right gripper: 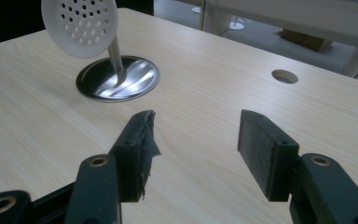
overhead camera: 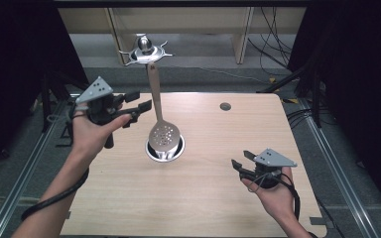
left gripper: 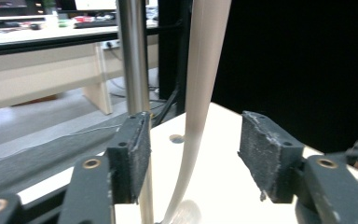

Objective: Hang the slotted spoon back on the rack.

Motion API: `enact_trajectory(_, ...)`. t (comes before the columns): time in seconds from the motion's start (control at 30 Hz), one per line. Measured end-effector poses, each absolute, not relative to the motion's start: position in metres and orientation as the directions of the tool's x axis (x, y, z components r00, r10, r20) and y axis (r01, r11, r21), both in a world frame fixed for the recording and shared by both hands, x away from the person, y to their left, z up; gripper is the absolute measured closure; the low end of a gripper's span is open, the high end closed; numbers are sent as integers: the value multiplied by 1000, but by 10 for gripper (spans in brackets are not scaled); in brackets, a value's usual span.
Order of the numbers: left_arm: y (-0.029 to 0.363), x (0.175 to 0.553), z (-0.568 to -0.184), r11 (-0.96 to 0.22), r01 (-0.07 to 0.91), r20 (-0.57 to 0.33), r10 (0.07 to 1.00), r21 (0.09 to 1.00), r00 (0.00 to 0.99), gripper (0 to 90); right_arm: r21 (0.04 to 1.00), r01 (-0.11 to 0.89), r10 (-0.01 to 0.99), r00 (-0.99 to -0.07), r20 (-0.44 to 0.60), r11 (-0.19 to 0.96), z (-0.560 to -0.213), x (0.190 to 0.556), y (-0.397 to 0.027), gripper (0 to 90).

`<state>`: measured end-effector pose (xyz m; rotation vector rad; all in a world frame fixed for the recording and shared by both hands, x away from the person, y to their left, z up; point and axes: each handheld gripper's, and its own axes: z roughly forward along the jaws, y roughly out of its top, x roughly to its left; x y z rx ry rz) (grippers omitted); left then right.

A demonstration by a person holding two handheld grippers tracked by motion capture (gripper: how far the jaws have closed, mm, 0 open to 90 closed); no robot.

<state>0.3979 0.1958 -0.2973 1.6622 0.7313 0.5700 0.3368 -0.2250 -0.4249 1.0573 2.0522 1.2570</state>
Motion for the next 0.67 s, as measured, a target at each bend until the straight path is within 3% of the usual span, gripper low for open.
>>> enact_trajectory(0.13,206,378,-335,-173,188,1,739,967,674,354,894,353,815,-579,-23,276,-426,338,-226,462)
enact_trajectory(0.3,219,354,-408,-218,293,-23,766,931,642,302,888,366,816,-578,-17,278,-428,338,-227,461)
enact_trajectory(0.4,229,341,-452,-226,342,-24,803,912,596,316,886,385,826,-563,2,260,-430,337,-226,460)
enact_trajectory(0.5,232,334,-465,-203,427,-95,809,881,580,315,881,388,820,-573,1,270,-432,336,-228,457)
enact_trajectory(0.6,233,336,-461,-186,419,-108,803,889,587,278,889,376,817,-577,2,263,-437,338,-230,449)
enact_trajectory(0.67,236,339,-460,-221,386,-63,795,896,603,272,890,379,817,-576,12,254,-439,338,-231,443)
